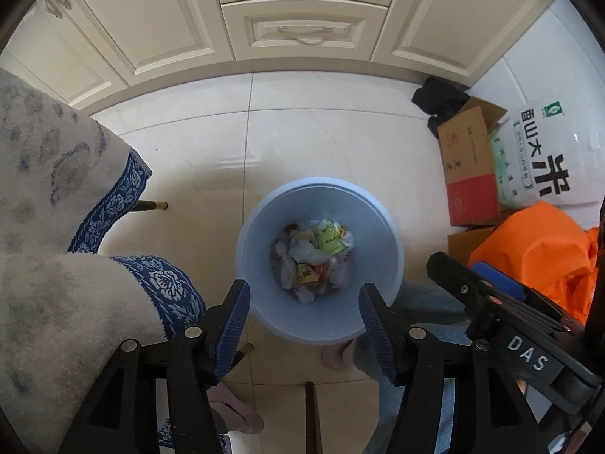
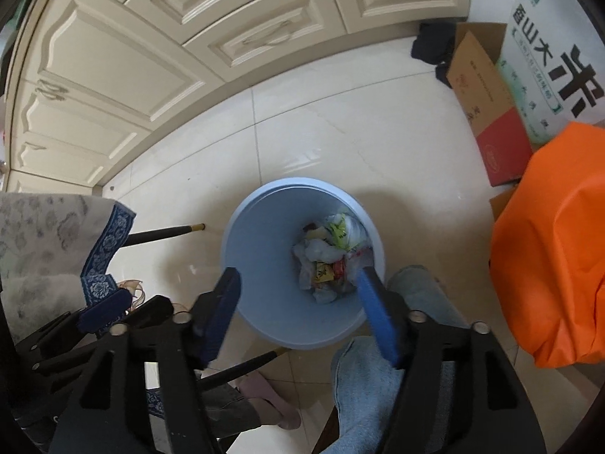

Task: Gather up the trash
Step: 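Move both open tools back from the bin to the table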

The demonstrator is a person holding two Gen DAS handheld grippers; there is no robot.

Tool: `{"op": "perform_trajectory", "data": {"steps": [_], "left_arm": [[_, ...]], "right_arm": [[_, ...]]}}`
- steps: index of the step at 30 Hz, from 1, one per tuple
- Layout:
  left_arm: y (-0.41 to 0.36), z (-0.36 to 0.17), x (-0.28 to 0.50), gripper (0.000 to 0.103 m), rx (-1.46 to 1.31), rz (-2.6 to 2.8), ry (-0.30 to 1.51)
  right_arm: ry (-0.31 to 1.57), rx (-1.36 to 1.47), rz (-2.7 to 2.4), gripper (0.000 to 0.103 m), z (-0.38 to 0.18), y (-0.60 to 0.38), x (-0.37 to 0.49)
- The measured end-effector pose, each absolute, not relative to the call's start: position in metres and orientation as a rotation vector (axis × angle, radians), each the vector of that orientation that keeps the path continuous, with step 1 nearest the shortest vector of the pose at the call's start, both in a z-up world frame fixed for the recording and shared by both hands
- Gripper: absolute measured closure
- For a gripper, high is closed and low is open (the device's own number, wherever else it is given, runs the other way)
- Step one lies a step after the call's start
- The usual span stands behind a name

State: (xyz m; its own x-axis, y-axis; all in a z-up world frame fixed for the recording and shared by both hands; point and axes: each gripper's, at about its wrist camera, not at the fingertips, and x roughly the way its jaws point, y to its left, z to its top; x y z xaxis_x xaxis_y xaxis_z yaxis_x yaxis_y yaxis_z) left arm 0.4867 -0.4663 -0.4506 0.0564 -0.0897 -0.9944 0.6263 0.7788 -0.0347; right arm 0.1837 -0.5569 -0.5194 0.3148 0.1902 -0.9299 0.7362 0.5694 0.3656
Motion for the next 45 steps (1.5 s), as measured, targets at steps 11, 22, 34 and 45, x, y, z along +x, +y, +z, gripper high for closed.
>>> {"op": "perform_trajectory", "data": {"steps": [11, 22, 34, 45], "left_arm": [[-0.462, -0.431, 0.47, 0.042, 0.466, -0.627, 1.41], [-0.443, -0.368, 0.44, 0.042, 0.468, -0.668, 1.295], [-0.396, -0.275, 0.386, 0.038, 0.417, -0.738, 1.139], [-0.321, -0.187, 0.332, 0.038, 0.323, -0.753, 0.969]], "right_arm": [[1.228, 0.842, -0.549, 0.029, -0.489, -0.56, 0.17], [1.137, 0.765, -0.687, 0.017, -0.428, -0.57, 0.14], [1.008, 0.735, -0.712, 0.016, -0.356, -0.553, 0.112], [0.881, 0.68, -0.724, 0.011, -0.28, -0.525, 0.093]]}}
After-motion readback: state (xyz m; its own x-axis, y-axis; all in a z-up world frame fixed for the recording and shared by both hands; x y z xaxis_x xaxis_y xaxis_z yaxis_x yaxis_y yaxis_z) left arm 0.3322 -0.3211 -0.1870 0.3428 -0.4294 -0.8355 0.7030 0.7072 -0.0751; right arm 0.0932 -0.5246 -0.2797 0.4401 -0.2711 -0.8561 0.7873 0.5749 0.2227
